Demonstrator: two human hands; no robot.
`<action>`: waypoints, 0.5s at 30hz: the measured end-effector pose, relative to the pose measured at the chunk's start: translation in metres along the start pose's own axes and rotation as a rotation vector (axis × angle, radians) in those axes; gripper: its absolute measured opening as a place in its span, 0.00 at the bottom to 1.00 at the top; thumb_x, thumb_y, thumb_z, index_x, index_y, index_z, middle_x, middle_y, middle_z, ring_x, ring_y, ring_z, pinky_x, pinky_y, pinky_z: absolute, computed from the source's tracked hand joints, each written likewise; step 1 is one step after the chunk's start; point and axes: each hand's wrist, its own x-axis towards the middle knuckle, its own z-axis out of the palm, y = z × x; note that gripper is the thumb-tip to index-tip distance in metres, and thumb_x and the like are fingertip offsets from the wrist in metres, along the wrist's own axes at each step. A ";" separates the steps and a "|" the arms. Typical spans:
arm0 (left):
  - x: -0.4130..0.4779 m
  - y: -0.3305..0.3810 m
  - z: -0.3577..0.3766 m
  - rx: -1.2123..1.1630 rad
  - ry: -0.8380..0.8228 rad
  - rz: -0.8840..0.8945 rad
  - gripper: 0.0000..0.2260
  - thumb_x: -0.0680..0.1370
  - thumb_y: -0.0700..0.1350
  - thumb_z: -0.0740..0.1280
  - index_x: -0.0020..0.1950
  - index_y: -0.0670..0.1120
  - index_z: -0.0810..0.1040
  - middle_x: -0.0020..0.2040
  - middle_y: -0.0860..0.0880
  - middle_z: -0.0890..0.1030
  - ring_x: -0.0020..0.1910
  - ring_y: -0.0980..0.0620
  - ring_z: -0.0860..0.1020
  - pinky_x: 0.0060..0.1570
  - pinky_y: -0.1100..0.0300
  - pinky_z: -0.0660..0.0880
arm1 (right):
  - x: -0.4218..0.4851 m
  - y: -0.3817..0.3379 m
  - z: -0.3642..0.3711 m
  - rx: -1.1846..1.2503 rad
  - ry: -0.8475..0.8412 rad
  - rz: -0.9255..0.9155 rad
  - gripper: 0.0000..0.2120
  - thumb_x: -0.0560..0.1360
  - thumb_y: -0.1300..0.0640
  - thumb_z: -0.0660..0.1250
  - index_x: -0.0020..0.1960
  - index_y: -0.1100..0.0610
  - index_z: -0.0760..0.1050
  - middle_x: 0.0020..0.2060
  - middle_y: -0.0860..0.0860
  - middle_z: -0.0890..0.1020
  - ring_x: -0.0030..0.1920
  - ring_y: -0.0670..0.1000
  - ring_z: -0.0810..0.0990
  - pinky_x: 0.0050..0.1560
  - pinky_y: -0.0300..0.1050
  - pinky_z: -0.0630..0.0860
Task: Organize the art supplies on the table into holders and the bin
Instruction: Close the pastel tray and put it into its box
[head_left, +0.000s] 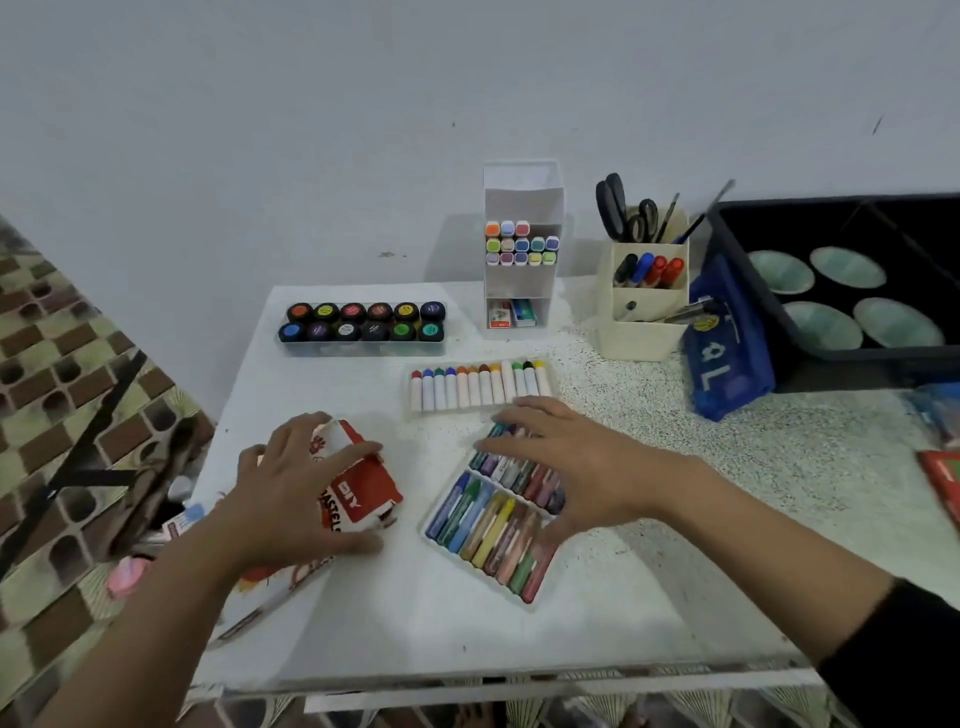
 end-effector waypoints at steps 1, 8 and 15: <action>0.003 0.000 -0.002 0.016 -0.033 0.007 0.50 0.59 0.83 0.62 0.77 0.71 0.49 0.80 0.50 0.41 0.79 0.47 0.40 0.75 0.40 0.47 | 0.005 -0.001 0.001 -0.016 -0.049 -0.030 0.54 0.63 0.34 0.78 0.80 0.38 0.50 0.81 0.44 0.50 0.79 0.47 0.38 0.77 0.52 0.45; 0.021 0.014 -0.022 0.050 -0.177 0.036 0.50 0.57 0.77 0.72 0.74 0.67 0.54 0.75 0.52 0.53 0.71 0.48 0.64 0.62 0.52 0.76 | 0.026 -0.001 0.001 -0.057 -0.245 -0.043 0.59 0.59 0.31 0.78 0.78 0.31 0.43 0.81 0.42 0.43 0.78 0.50 0.30 0.77 0.70 0.47; 0.013 0.032 -0.021 0.017 -0.044 0.266 0.43 0.59 0.73 0.75 0.66 0.61 0.58 0.70 0.56 0.53 0.62 0.54 0.68 0.56 0.64 0.76 | 0.007 0.005 0.000 -0.186 -0.243 -0.021 0.66 0.57 0.34 0.81 0.78 0.33 0.36 0.81 0.49 0.43 0.79 0.53 0.33 0.76 0.66 0.46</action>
